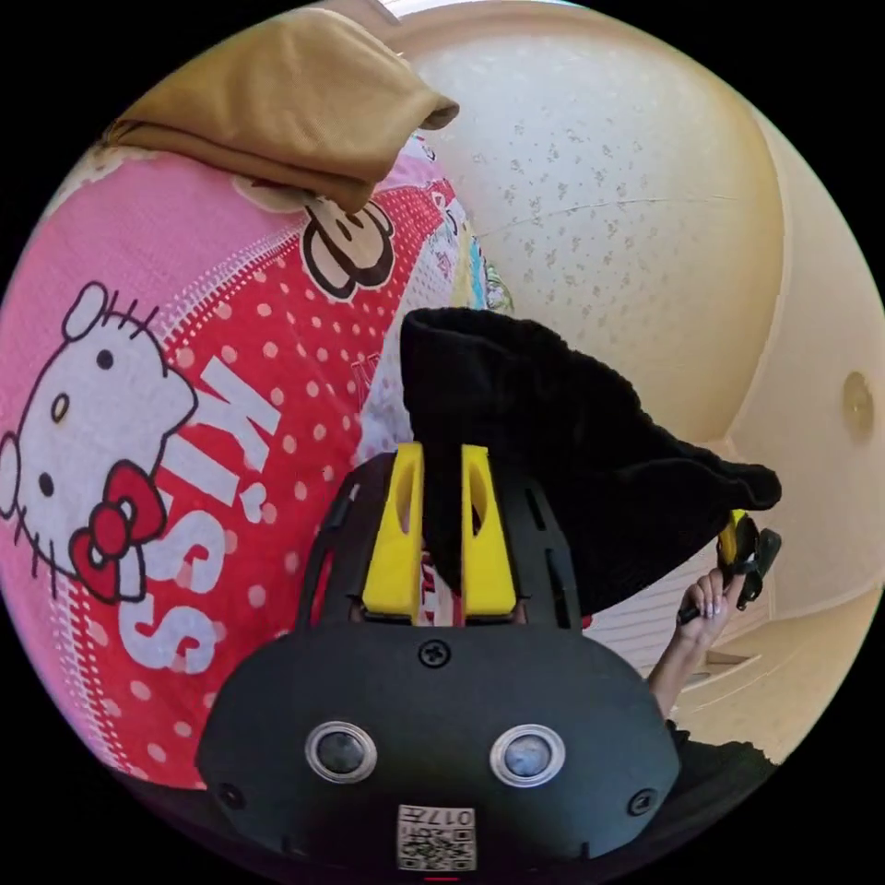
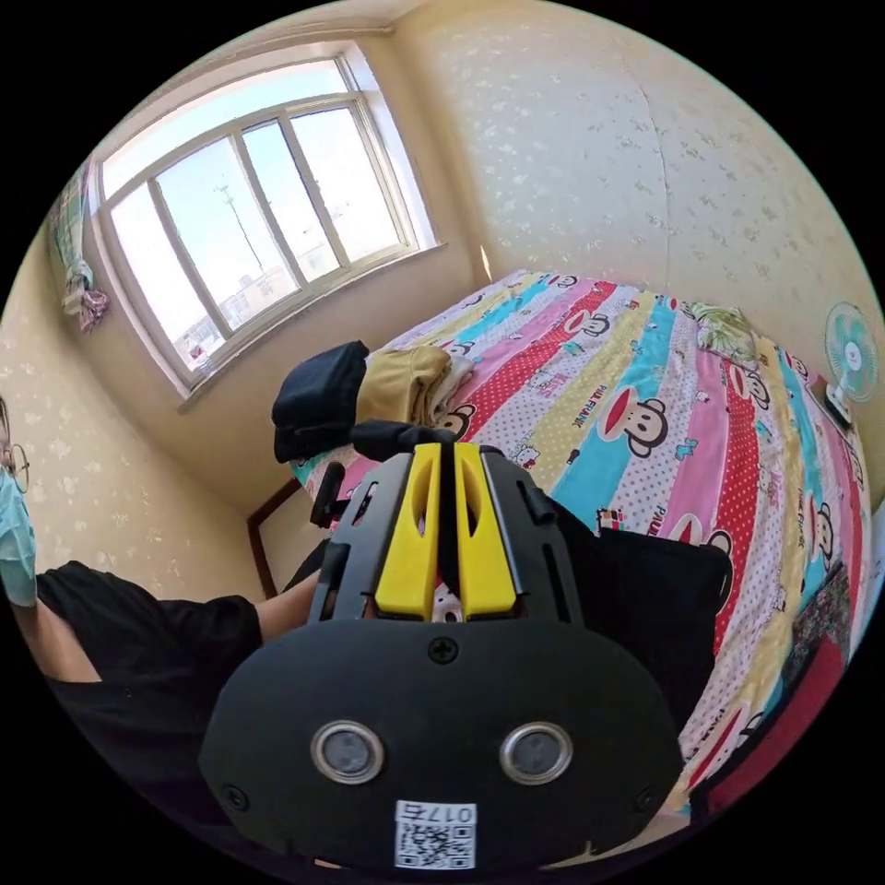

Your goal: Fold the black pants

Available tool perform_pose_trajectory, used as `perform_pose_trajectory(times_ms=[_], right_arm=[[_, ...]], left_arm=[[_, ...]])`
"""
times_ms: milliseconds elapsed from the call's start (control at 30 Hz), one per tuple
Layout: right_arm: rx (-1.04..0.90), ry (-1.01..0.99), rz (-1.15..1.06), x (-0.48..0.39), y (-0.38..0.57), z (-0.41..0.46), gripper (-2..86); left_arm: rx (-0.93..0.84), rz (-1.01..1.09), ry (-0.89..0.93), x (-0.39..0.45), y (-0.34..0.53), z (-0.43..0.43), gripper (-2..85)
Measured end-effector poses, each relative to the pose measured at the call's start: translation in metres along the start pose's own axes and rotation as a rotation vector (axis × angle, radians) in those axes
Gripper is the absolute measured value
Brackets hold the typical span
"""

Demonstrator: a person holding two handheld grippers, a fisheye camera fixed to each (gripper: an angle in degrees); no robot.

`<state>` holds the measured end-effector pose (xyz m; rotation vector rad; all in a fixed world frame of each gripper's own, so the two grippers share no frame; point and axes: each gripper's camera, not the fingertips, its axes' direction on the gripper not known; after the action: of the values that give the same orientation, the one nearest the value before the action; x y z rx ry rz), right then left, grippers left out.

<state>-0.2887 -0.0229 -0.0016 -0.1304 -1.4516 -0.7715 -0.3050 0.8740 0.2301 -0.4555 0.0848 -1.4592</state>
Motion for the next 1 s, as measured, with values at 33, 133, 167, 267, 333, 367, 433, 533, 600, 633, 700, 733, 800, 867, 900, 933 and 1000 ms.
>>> perform_pose_trajectory(times_ms=[33, 133, 167, 267, 333, 367, 433, 533, 600, 633, 700, 733, 800, 867, 900, 933, 1000], right_arm=[[0.034, 0.014, 0.002, -0.005, 0.003, -0.018, 2.6], [0.216, 0.036, -0.016, -0.029, 0.026, -0.112, 2.3], [0.295, 0.041, -0.035, -0.041, 0.037, -0.152, 2.2], [0.517, 0.106, -0.13, -0.086, 0.069, -0.251, 1.6], [0.61, 0.175, -0.166, -0.115, 0.083, -0.304, 1.3], [0.652, 0.215, -0.183, -0.132, 0.089, -0.336, 1.2], [0.723, 0.281, -0.215, -0.152, 0.096, -0.376, 1.1], [0.81, 0.274, -0.243, -0.171, 0.1, -0.439, 0.9], [0.858, 0.199, -0.273, -0.178, 0.095, -0.486, 0.8], [0.869, 0.185, -0.279, -0.179, 0.092, -0.497, 0.8], [0.909, 0.14, -0.293, -0.178, 0.079, -0.534, 0.8], [0.914, 0.135, -0.294, -0.177, 0.075, -0.541, 0.8], [0.927, 0.118, -0.285, -0.167, 0.054, -0.567, 0.9], [0.912, 0.105, -0.278, -0.153, 0.035, -0.579, 1.0], [0.89, 0.101, -0.271, -0.141, 0.02, -0.584, 1.0], [0.877, 0.101, -0.265, -0.134, 0.012, -0.585, 1.0], [0.817, 0.113, -0.217, -0.096, -0.024, -0.577, 1.1]], left_arm=[[0.036, 0.043, 0.124, 0.012, 0.008, -0.012, 4.7], [0.069, 0.205, 0.25, 0.074, 0.033, -0.048, 4.1], [0.098, 0.295, 0.235, 0.11, 0.047, -0.069, 4.0], [0.25, 0.523, 0.235, 0.207, 0.092, -0.132, 3.9], [0.362, 0.634, 0.288, 0.259, 0.118, -0.172, 3.9], [0.427, 0.692, 0.334, 0.289, 0.133, -0.196, 3.8], [0.498, 0.774, 0.391, 0.333, 0.154, -0.227, 3.7], [0.525, 0.881, 0.514, 0.397, 0.176, -0.265, 3.6], [0.572, 0.955, 0.534, 0.435, 0.19, -0.285, 3.5], [0.62, 0.991, 0.486, 0.46, 0.2, -0.296, 3.4], [0.687, 1.02, 0.408, 0.494, 0.211, -0.309, 3.3], [0.728, 1.043, 0.377, 0.514, 0.216, -0.317, 3.2], [0.768, 1.077, 0.352, 0.538, 0.217, -0.322, 3.1], [0.767, 1.089, 0.315, 0.565, 0.202, -0.318, 3.1], [0.761, 1.086, 0.306, 0.571, 0.196, -0.314, 3.1], [0.743, 1.072, 0.292, 0.58, 0.181, -0.305, 3.2], [0.711, 1.054, 0.258, 0.59, 0.153, -0.283, 3.3]])
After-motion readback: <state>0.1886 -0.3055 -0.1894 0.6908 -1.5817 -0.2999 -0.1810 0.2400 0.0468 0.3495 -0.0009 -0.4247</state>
